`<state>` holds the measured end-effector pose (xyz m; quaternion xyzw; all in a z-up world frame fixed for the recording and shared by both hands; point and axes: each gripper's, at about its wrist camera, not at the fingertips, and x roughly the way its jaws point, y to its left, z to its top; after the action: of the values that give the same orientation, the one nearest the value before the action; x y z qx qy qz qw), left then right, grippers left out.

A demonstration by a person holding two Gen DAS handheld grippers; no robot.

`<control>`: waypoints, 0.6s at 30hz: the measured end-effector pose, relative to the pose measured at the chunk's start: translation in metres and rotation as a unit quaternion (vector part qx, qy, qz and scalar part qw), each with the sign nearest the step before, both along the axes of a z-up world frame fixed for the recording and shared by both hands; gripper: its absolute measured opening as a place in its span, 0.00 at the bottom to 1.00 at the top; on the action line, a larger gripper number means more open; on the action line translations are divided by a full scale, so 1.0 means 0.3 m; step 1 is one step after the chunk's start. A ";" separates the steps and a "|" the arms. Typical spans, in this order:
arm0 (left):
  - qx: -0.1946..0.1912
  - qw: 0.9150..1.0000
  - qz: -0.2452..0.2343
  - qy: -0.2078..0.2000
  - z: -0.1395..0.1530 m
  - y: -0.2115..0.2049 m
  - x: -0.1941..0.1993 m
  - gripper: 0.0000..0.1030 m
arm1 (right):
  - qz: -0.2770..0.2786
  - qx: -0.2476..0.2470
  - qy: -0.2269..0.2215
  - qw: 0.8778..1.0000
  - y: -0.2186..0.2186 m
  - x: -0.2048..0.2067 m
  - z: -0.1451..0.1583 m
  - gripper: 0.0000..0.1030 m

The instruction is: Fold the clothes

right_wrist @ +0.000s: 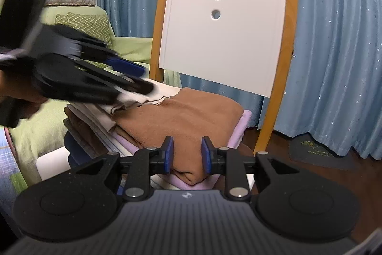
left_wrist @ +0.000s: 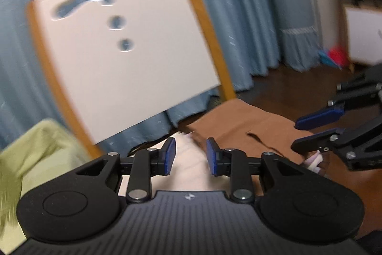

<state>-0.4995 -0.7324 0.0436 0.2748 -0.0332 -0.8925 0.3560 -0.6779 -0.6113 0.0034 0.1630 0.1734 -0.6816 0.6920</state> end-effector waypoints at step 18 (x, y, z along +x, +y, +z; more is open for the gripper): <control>-0.005 0.998 0.042 0.046 0.014 0.203 0.116 0.71 | -0.005 -0.048 -0.020 0.999 0.150 0.017 0.141 0.52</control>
<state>-0.4645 -0.6716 0.0479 0.2327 -0.0095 -0.8885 0.3955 -0.6727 -0.5663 0.0457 0.1447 0.1257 -0.6892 0.6987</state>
